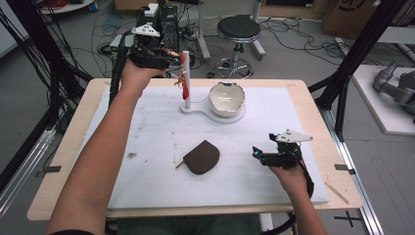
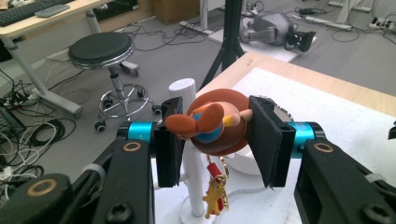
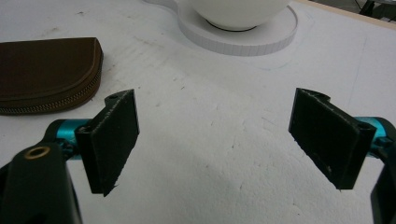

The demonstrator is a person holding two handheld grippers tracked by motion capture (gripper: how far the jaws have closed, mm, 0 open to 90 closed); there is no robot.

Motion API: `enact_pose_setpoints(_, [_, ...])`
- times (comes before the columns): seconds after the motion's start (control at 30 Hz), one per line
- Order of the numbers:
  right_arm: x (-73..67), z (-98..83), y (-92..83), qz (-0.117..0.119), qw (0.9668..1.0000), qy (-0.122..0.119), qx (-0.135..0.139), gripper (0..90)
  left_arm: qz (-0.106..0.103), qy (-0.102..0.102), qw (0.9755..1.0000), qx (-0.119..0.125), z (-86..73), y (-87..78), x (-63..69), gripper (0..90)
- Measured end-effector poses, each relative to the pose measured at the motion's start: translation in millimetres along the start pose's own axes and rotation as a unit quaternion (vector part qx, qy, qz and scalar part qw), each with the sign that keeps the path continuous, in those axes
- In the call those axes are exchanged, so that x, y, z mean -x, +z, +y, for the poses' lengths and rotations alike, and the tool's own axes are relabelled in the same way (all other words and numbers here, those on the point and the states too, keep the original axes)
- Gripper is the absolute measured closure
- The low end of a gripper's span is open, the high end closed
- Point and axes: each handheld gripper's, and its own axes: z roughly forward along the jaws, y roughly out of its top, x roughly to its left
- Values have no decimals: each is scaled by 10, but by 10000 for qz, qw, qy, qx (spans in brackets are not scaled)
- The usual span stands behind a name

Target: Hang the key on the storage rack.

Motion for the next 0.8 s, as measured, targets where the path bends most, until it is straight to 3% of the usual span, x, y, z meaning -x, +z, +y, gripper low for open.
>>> enact_pose_setpoints(0.2, [5, 1, 1, 2, 10000, 11, 1, 161, -61, 103, 9999, 3, 46, 3, 51, 568])
enact_pose_setpoints(0.8, [3, 1, -5, 17, 10000, -3, 23, 161, -1, 92, 9999, -58, 57, 59, 45, 568])
